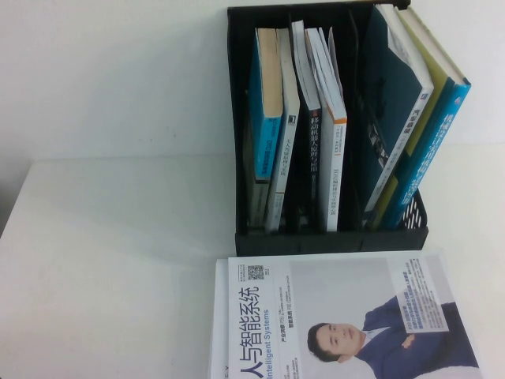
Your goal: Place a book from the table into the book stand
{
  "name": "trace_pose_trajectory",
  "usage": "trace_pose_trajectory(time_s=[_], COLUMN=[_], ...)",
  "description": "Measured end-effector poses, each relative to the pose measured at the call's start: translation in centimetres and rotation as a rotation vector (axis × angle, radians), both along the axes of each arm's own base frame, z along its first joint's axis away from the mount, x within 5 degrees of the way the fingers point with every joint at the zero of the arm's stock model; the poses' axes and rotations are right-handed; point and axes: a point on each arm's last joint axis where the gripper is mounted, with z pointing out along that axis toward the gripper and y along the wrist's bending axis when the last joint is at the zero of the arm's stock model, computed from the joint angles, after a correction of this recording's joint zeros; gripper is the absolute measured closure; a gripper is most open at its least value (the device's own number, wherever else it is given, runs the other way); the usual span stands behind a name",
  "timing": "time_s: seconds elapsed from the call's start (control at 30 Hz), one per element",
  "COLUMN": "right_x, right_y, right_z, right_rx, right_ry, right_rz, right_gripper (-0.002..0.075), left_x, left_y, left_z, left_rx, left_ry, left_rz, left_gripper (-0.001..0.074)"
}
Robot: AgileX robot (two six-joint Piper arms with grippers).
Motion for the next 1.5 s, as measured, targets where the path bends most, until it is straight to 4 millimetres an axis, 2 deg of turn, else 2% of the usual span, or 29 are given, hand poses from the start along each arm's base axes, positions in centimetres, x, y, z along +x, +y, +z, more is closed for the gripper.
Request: trace_pose_trajectory(time_s=[0.13, 0.83, 0.93, 1.0, 1.1, 1.23, 1.4, 1.5], right_x=[0.0, -0.1, -0.4, -0.3, -0.3, -0.7, -1.6, -1.9], right_y=[0.0, 0.0, -0.6, -0.8, -0.8, -0.7, -1.2, -1.3], right_z=[0.0, 0.0, 0.3, 0.2, -1.4, -5.5, -8.4, -9.1], right_rx=[0.0, 0.001, -0.056, -0.06, -0.048, -0.048, -0.07, -0.074], right_ry=[0.0, -0.004, -0.094, -0.232, -0.454, -0.563, -0.367, -0.285], right_rz=[0.0, -0.003, -0.02, -0.052, -0.076, -0.074, -0.116, -0.129], right_gripper=[0.0731, 0.0731, 0.0731, 0.0731, 0.0731, 0.0731, 0.0731, 0.0731], left_x=[-0.2, -0.3, -0.3, -0.3, -0.3, -0.3, -0.3, -0.3], left_y=[-0.1, -0.1, -0.1, -0.1, -0.1, -0.1, -0.1, -0.1], left_z=[-1.0, -1.0, -1.0, -1.0, -1.0, -1.0, -1.0, -1.0], left_rx=[0.015, 0.021, 0.021, 0.021, 0.021, 0.021, 0.021, 0.021], left_ry=[0.113, 0.129, 0.129, 0.129, 0.129, 0.129, 0.129, 0.128], left_rz=[-0.015, -0.018, -0.018, -0.018, -0.018, -0.018, -0.018, -0.018], left_gripper=[0.0737, 0.0737, 0.0737, 0.0737, 0.0737, 0.0737, 0.0737, 0.0737])
